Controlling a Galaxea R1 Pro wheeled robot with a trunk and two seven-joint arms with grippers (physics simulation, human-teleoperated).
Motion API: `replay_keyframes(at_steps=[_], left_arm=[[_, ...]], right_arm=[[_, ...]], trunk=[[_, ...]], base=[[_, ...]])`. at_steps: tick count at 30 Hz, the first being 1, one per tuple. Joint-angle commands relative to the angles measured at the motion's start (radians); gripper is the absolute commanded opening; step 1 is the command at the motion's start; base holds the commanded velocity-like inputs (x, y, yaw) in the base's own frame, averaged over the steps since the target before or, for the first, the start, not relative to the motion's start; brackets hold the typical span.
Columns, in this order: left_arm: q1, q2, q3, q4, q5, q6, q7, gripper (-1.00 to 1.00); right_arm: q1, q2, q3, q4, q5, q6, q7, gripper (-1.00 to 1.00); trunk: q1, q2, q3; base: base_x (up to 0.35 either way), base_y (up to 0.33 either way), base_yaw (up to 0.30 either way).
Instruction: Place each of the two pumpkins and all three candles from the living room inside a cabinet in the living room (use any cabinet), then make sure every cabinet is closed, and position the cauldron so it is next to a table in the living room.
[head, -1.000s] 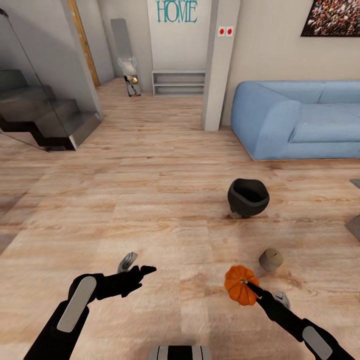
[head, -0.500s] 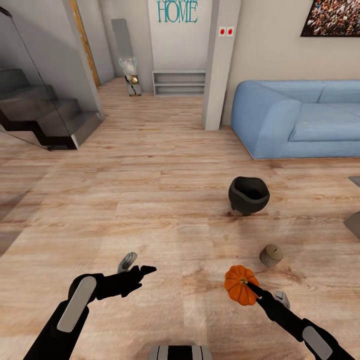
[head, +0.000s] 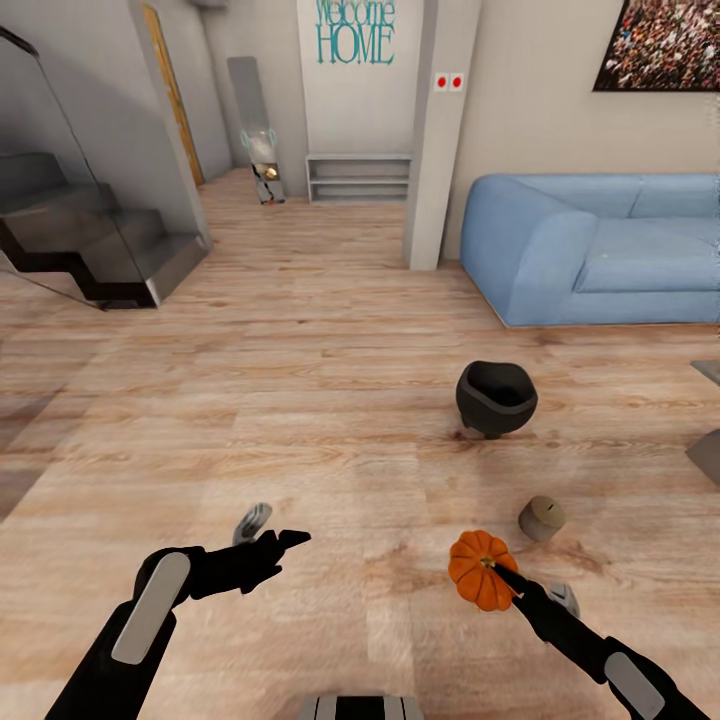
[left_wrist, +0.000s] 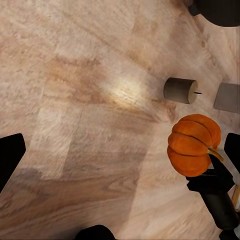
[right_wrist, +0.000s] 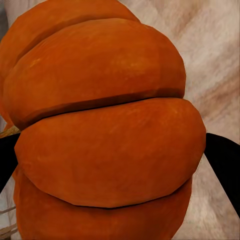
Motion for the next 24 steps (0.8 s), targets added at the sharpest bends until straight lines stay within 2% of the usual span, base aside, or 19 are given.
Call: replay_keyframes(at_steps=[1,14,20,24], left_arm=[[0.000,0.000,0.001,-0.001,0.010,0.004,0.010,1.00],[0.000,-0.001,0.000,0.000,0.010,0.004,0.011,1.00],[0.000,-0.001,0.001,-0.001,0.010,0.004,0.011,1.00],[0.000,-0.001,0.002,0.000,0.010,0.004,0.011,1.00]], right_arm=[[0.000,0.000,0.001,0.000,-0.008,0.008,0.001,-1.00],[0.000,0.000,0.001,0.000,-0.008,0.008,0.006,-1.00],[0.000,0.000,0.001,0.000,-0.007,0.008,0.006,-1.00],[0.000,0.000,0.001,0.000,-0.007,0.008,0.006,-1.00]], trunk=[[-0.001,0.000,0.003],[-0.006,0.003,0.053],[-0.006,0.003,0.054],[-0.006,0.003,0.056]], base=[[0.000,0.000,0.000],[0.000,0.000,0.000],[0.000,0.000,0.003],[0.000,0.000,0.149]])
